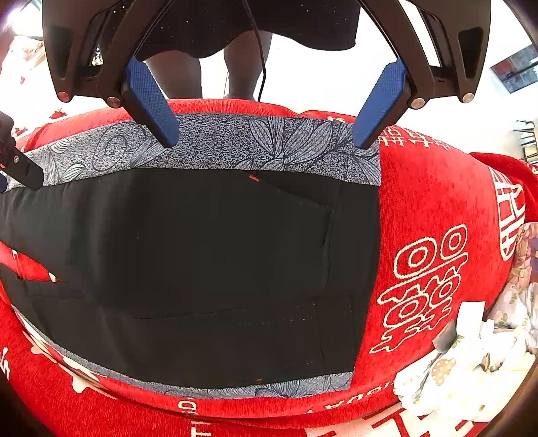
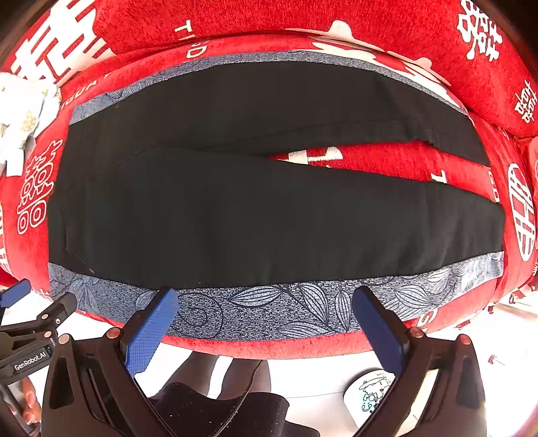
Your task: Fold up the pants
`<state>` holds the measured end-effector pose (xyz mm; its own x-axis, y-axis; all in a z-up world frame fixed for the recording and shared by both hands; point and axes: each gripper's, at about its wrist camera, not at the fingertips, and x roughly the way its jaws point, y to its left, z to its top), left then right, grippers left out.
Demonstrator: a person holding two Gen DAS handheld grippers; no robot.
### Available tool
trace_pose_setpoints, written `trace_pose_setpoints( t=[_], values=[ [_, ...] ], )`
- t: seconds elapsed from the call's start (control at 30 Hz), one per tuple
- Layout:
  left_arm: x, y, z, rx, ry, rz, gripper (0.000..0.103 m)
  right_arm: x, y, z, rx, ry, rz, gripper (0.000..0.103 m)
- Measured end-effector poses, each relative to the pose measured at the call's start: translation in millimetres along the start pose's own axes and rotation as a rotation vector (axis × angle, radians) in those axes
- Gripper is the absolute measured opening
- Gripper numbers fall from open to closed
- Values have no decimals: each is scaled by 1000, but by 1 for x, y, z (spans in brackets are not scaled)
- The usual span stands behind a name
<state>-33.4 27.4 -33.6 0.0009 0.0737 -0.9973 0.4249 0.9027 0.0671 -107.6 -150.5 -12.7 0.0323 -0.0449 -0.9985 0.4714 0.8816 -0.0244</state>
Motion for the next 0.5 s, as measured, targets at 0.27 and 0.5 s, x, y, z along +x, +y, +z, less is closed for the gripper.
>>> trace_pose_setpoints(
  t=[0.27, 0.5],
  values=[
    [5, 0, -2, 13, 12, 19, 103, 4, 0, -2, 4, 10, -3, 103],
    [7, 1, -2, 13, 18, 20, 103, 4, -1, -2, 7, 7, -4, 103]
  ],
)
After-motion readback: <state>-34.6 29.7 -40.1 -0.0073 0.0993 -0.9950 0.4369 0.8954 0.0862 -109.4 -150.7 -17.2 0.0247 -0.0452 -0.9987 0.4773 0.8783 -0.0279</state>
